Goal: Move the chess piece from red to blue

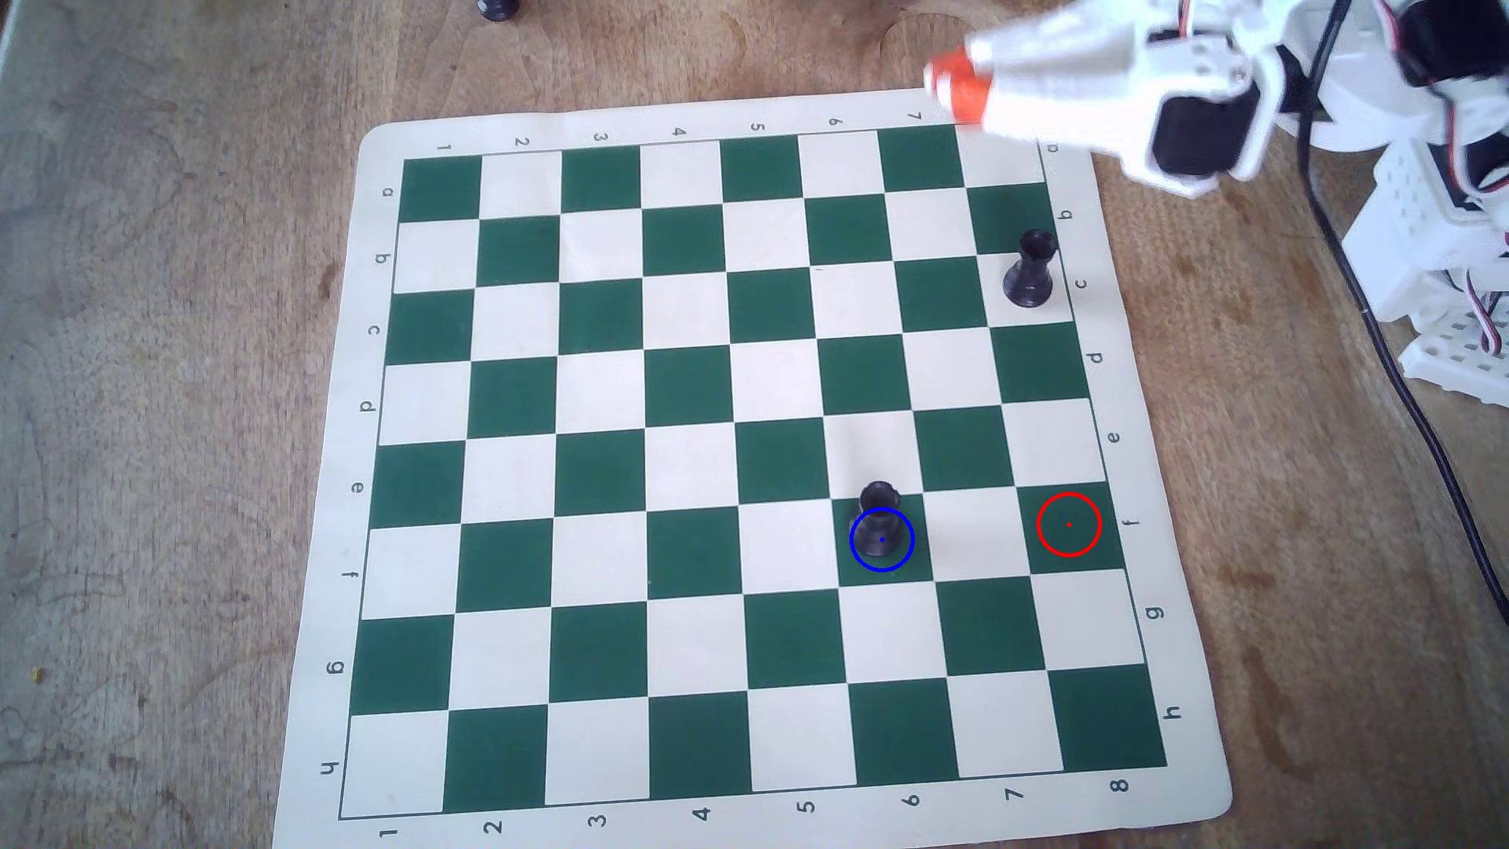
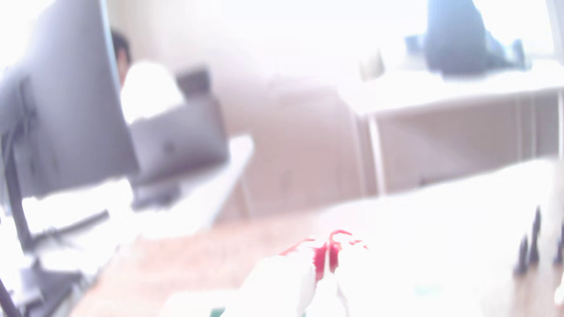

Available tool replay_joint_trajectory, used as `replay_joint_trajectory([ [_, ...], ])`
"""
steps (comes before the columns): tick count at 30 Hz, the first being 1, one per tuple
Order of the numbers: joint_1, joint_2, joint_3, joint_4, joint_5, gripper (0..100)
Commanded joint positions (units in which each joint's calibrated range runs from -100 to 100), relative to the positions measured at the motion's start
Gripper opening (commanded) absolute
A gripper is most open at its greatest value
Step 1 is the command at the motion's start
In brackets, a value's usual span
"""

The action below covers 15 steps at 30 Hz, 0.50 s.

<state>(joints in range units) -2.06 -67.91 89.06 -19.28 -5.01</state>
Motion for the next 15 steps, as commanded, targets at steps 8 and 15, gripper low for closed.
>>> replay_joint_trajectory([
  [8, -4.62, -13.58, 10.84, -38.21, 8.55, 0],
  [15, -5.01, -12.99, 10.84, -66.96, 9.43, 0],
])
